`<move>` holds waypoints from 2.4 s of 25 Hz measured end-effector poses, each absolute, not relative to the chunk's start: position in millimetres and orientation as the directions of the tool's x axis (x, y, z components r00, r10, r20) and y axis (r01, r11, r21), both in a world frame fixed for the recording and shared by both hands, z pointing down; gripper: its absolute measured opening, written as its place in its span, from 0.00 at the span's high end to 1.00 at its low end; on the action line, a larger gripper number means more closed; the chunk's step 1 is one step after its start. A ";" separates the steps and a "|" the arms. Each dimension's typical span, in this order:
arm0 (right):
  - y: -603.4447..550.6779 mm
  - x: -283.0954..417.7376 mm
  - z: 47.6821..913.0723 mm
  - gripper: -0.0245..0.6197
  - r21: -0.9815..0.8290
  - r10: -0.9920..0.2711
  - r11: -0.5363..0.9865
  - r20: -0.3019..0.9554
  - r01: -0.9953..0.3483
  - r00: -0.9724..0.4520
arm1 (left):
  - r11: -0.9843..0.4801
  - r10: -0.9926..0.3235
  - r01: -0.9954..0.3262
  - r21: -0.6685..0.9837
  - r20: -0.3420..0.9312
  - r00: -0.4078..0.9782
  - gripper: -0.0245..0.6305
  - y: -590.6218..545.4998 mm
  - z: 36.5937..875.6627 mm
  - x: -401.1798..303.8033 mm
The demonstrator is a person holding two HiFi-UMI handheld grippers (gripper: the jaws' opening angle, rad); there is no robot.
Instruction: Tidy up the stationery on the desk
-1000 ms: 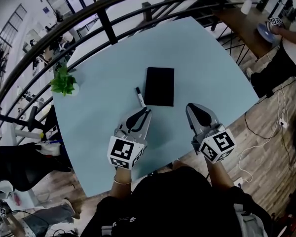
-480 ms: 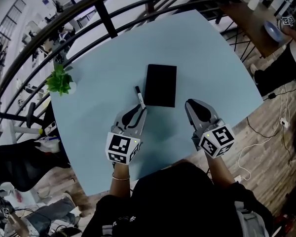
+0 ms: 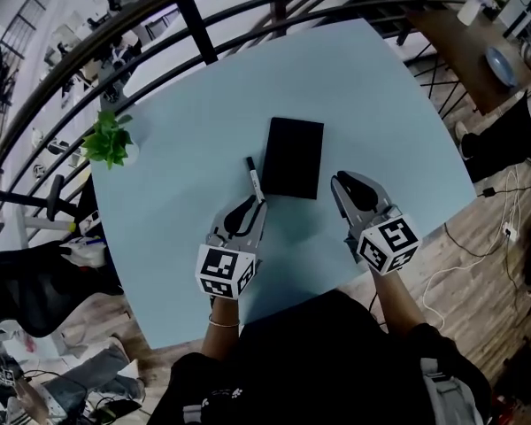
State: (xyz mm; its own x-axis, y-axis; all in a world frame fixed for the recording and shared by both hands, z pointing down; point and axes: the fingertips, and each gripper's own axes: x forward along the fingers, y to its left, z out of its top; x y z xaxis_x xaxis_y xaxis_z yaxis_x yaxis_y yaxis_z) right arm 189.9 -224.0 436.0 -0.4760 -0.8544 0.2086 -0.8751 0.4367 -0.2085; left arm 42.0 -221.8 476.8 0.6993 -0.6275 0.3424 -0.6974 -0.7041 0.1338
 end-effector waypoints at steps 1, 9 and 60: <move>-228.4 189.6 437.4 0.90 -0.198 -0.848 0.448 0.214 -0.872 -0.484 | -0.696 -0.630 -0.703 0.147 0.345 0.696 0.85 -221.6 479.8 43.0; -265.7 181.4 458.2 0.89 -0.099 -0.783 0.560 0.261 -0.822 -0.565 | -0.638 -0.650 -0.738 0.220 0.360 0.670 0.84 -216.9 500.6 55.9; -429.4 167.3 623.0 0.67 -0.395 -0.021 0.824 0.694 -0.405 -0.719 | -0.121 -0.654 -0.736 0.666 0.504 0.564 0.68 -247.4 605.2 108.3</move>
State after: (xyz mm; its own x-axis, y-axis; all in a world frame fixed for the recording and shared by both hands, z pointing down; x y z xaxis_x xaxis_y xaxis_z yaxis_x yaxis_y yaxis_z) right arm 167.3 -429.4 623.0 -0.7194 -0.0212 0.6943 -0.4054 0.8245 -0.3948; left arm 108.3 -247.4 605.2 0.5639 -0.6541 0.5042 -0.7359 -0.1209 0.6662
